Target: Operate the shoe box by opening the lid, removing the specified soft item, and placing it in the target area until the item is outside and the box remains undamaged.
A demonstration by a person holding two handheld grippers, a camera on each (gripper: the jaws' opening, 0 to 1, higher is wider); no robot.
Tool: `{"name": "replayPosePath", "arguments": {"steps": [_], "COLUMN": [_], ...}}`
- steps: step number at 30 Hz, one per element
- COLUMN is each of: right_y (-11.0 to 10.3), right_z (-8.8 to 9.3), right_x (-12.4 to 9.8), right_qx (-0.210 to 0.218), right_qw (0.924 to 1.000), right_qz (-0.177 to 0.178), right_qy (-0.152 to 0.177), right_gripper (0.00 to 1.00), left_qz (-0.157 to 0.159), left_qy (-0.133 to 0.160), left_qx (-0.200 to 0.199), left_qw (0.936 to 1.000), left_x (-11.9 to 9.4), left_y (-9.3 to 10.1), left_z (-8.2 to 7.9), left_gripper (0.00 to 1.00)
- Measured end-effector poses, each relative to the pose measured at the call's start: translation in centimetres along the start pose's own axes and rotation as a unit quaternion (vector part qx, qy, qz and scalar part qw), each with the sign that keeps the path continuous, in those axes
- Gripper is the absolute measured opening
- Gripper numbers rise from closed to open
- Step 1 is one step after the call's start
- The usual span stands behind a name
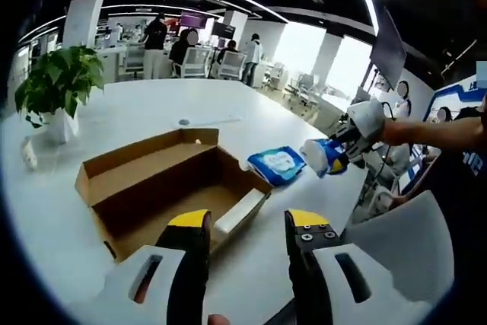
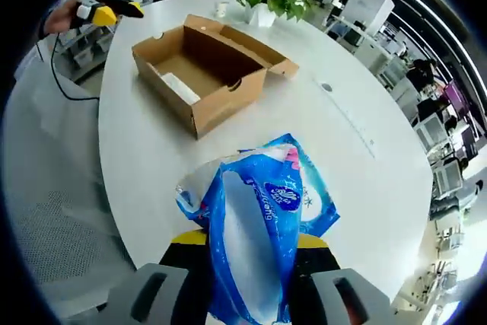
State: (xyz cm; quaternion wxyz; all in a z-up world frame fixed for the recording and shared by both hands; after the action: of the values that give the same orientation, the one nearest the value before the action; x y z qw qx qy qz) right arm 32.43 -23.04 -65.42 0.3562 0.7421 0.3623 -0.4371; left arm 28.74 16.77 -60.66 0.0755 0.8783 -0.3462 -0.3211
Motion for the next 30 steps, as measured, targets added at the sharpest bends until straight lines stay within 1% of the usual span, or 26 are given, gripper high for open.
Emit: {"name": "replayPosePath", "arguments": {"steps": [4, 8, 11, 18, 21, 24, 30], "right_y": [0.0, 0.0, 0.0, 0.4, 0.9, 1.5, 3.2], "right_z": [2.3, 3.9, 4.4, 5.3, 5.8, 6.3, 7.4], "right_x": [0.0, 0.0, 0.1, 0.4, 0.5, 0.6, 0.7], "right_qx": [0.019, 0.036, 0.050, 0.053, 0.055, 0.048, 0.046], "right_qw": [0.9998, 0.9993, 0.9987, 0.9985, 0.9984, 0.9987, 0.9988], "right_qz": [0.003, 0.000, -0.001, -0.004, -0.008, -0.008, -0.009], "right_qy": [-0.009, -0.013, -0.011, -0.012, -0.009, -0.014, -0.018], "right_gripper": [0.34, 0.34, 0.34, 0.35, 0.35, 0.35, 0.35], "left_qz": [0.002, 0.003, 0.006, 0.002, 0.001, -0.001, -0.010], "left_qy": [-0.005, -0.009, -0.009, -0.017, -0.019, -0.022, -0.027], "left_qx": [0.002, 0.004, -0.006, 0.003, 0.002, -0.002, -0.006], "left_qw": [1.0000, 0.9999, 0.9999, 0.9998, 0.9998, 0.9997, 0.9996], "left_x": [0.4, 0.9, 1.3, 2.3, 2.5, 2.6, 2.6], "left_y": [0.0, -0.1, 0.1, 0.7, 0.9, 1.0, 1.0], "left_z": [0.0, -0.1, -0.1, -0.3, -0.2, 0.0, 0.0], "left_gripper": [0.40, 0.40, 0.40, 0.40, 0.40, 0.40, 0.40]}}
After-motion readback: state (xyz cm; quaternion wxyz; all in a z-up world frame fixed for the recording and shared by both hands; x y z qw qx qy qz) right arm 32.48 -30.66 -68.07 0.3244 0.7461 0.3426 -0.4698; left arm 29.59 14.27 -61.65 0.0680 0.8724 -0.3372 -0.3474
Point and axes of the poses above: the point that each gripper's makers call its tool centre point, and the gripper's own axes: x roughly forward along the fingers, y roughly to its right, z roughly out of its underside, the point moved 10 cm from there along -x, roughly backward along the fingers, and after that the axes turned 4 degrees about -x, right-handed, at the moved point
